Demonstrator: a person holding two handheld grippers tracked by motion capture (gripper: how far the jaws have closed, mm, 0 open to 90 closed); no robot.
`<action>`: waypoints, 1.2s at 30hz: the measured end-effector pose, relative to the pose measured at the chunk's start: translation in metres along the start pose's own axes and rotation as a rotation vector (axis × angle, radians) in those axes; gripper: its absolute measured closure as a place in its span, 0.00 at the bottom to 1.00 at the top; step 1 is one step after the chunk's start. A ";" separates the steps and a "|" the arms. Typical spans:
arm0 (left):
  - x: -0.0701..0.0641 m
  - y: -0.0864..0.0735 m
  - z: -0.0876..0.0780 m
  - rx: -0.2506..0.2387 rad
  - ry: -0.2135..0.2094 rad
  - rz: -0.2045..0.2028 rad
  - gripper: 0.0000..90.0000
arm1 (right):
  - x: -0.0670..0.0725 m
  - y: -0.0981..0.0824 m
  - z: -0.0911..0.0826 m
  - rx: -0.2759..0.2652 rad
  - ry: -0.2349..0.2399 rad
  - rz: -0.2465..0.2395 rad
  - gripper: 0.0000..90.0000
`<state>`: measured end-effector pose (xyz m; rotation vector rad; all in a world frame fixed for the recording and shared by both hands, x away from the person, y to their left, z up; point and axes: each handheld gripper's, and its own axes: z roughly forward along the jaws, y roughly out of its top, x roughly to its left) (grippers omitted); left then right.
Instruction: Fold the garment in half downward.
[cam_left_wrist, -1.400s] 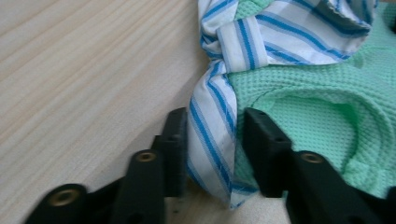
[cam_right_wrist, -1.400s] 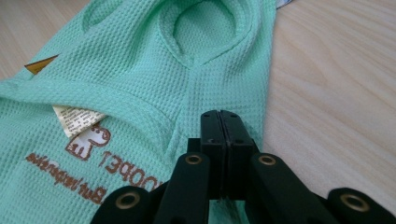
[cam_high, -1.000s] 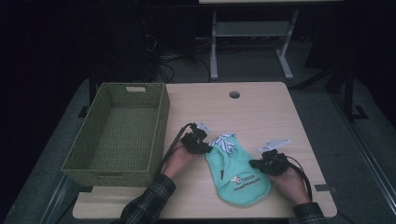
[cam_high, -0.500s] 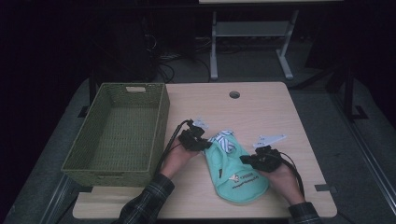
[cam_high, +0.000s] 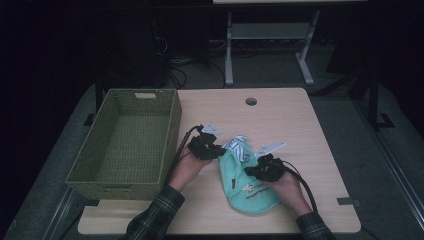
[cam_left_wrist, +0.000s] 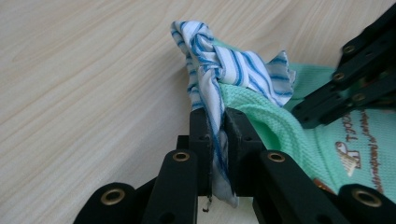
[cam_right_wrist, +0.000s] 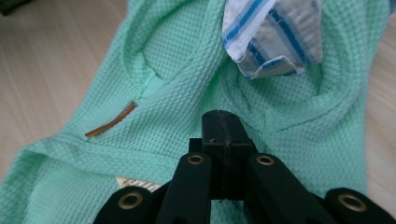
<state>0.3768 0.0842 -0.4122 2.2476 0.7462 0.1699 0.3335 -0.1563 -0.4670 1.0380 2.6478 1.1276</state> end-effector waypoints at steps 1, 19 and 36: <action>-0.001 0.001 -0.001 -0.007 -0.001 0.004 0.90 | 0.000 0.000 0.001 0.006 -0.001 -0.003 1.00; -0.007 0.012 -0.031 -0.105 -0.014 0.020 0.91 | -0.006 0.028 0.025 -0.010 -0.050 -0.023 1.00; 0.003 0.007 -0.038 -0.124 0.112 -0.036 0.91 | -0.005 -0.012 -0.036 -0.031 -0.049 0.005 1.00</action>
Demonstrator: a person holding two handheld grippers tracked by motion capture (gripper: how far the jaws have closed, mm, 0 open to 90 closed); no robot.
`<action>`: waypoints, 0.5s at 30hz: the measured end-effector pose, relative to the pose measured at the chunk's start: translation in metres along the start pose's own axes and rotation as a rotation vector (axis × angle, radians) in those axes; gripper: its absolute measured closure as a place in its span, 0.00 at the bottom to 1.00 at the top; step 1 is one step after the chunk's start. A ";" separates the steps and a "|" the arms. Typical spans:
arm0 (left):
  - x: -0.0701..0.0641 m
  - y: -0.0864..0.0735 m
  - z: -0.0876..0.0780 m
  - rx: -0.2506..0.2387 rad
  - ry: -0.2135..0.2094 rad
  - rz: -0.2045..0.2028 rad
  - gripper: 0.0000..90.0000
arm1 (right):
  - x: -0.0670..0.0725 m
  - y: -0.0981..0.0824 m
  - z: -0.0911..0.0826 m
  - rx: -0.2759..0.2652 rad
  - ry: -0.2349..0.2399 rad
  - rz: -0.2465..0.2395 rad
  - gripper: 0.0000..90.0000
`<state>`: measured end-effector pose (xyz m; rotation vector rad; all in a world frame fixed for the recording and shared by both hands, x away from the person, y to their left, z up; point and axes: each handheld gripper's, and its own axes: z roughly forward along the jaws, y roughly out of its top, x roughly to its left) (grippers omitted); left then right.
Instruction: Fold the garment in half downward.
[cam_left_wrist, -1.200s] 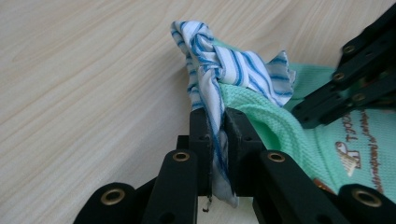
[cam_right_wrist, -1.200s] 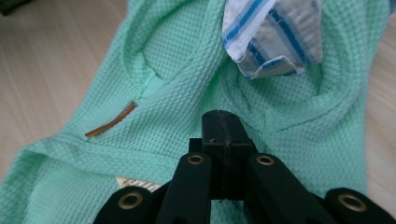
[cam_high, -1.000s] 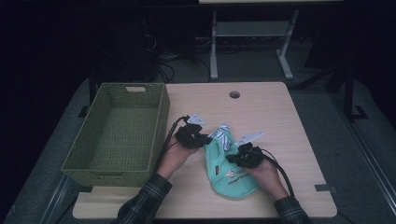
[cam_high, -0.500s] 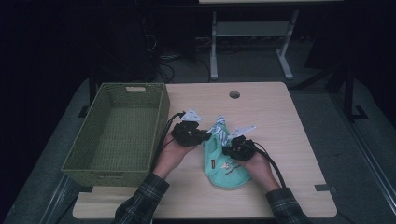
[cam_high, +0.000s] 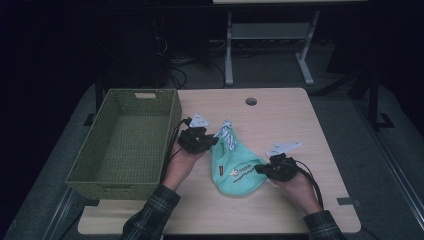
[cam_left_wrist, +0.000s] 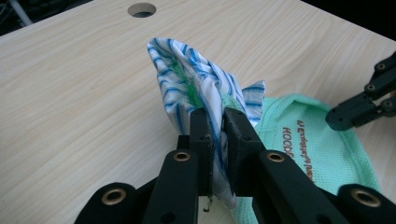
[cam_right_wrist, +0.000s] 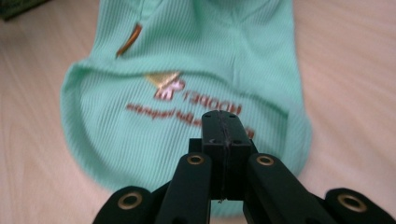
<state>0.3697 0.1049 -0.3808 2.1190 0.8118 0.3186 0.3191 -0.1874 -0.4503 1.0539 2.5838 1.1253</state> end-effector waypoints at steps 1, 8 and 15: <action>0.000 0.000 0.000 0.001 -0.004 0.002 0.91 | 0.001 -0.003 0.000 0.006 0.002 -0.001 1.00; -0.003 0.000 -0.001 -0.002 -0.030 0.031 0.90 | 0.003 -0.016 0.002 0.052 0.001 -0.007 1.00; -0.012 -0.001 -0.003 -0.015 -0.093 0.067 0.90 | 0.002 -0.017 0.004 0.074 -0.013 -0.016 1.00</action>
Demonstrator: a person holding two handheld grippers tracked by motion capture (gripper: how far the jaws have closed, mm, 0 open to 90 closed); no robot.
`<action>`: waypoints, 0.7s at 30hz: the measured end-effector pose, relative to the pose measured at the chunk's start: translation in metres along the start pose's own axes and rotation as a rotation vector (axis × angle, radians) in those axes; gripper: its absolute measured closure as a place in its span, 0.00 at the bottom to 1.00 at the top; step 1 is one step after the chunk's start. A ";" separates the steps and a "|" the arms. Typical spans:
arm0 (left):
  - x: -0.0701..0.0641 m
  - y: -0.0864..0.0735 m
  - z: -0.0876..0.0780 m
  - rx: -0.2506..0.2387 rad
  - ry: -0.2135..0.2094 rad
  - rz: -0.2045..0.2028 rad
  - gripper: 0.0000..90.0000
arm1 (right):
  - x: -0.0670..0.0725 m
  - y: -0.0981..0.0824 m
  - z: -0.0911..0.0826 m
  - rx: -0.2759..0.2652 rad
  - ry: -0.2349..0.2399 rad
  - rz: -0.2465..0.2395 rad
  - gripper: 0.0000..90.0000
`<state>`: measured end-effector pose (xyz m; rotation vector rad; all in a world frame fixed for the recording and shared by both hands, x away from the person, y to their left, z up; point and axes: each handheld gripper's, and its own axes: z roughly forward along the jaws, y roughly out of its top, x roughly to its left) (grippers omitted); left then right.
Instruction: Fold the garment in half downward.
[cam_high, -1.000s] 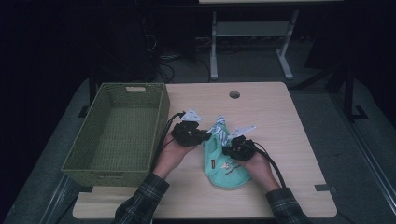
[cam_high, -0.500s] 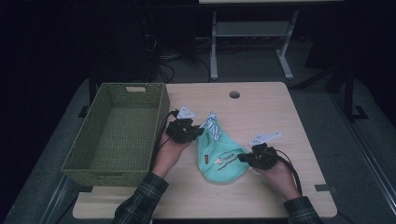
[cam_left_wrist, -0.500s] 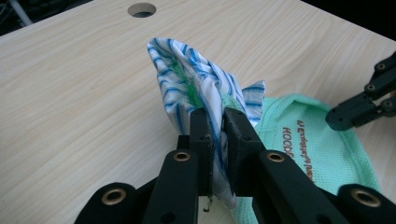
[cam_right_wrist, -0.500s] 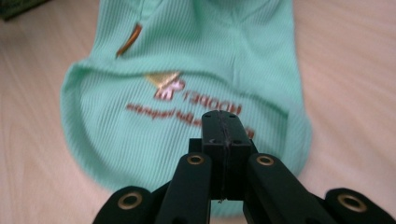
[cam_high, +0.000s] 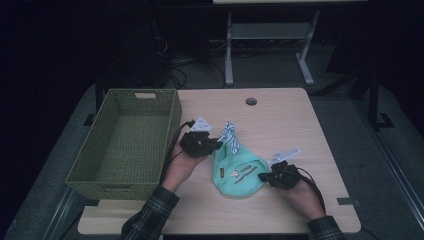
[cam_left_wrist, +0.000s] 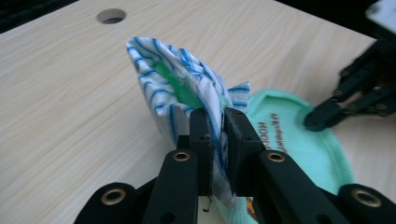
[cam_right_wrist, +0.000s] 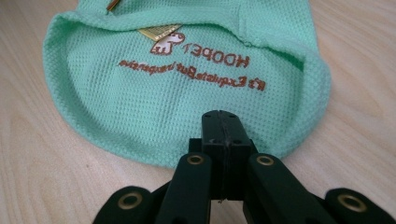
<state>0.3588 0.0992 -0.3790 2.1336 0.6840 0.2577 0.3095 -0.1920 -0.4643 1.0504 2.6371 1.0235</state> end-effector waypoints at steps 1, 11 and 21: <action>-0.001 0.000 0.000 0.000 -0.007 0.003 0.90 | 0.000 0.000 0.000 -0.001 -0.001 0.000 1.00; -0.018 0.000 0.000 -0.006 -0.104 0.056 0.90 | 0.000 0.000 0.000 -0.005 0.000 0.004 1.00; -0.038 -0.004 0.009 0.011 -0.187 0.095 0.90 | -0.001 -0.001 0.000 -0.006 0.002 0.012 1.00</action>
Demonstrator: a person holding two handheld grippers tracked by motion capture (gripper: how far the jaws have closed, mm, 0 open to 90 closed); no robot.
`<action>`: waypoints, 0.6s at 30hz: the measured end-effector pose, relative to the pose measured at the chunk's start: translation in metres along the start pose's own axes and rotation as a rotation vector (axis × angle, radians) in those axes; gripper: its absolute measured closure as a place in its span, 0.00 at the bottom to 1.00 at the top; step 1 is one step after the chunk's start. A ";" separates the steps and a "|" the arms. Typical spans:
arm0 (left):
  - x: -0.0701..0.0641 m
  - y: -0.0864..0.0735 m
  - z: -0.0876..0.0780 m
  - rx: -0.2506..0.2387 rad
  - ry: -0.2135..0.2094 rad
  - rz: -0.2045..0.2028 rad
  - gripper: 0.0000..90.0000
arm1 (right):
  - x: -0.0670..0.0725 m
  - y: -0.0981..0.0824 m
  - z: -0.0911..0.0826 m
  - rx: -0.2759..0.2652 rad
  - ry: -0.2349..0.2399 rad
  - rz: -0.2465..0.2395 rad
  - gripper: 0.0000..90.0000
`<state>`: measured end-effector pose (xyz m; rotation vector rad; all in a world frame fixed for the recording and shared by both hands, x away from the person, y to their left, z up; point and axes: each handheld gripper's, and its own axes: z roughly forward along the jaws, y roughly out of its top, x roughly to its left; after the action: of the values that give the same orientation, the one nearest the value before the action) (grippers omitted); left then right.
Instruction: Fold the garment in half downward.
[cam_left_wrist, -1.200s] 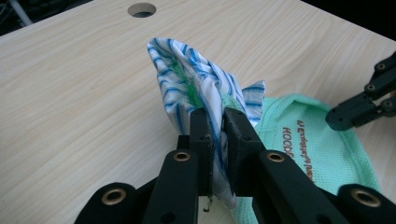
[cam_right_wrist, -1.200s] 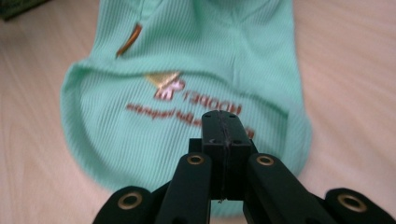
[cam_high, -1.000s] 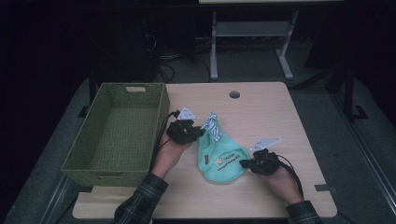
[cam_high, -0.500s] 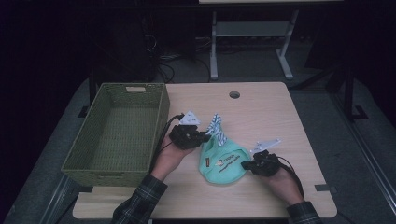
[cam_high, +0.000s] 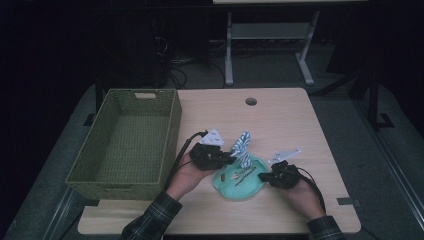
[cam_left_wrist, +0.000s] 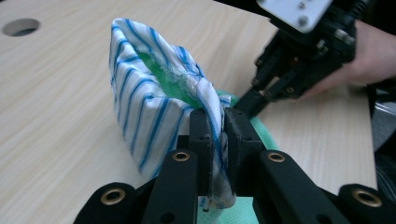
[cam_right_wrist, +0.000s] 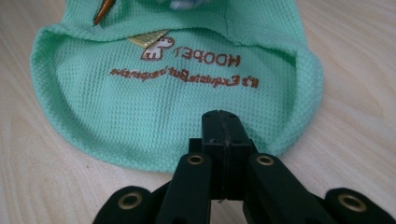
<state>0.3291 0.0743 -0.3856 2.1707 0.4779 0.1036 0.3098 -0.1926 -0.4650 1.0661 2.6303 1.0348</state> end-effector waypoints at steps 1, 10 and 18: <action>-0.002 -0.001 0.001 0.003 -0.006 0.003 0.90 | 0.000 0.000 0.000 0.000 0.000 0.000 1.00; -0.017 -0.009 0.014 0.035 -0.065 0.034 0.90 | 0.000 0.000 0.000 0.002 -0.004 -0.001 1.00; -0.020 -0.018 0.024 0.065 -0.100 0.015 0.84 | -0.001 0.000 -0.001 0.008 -0.004 -0.001 0.99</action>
<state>0.3112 0.0579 -0.4121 2.2311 0.4130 -0.0124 0.3099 -0.1935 -0.4643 1.0676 2.6334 1.0224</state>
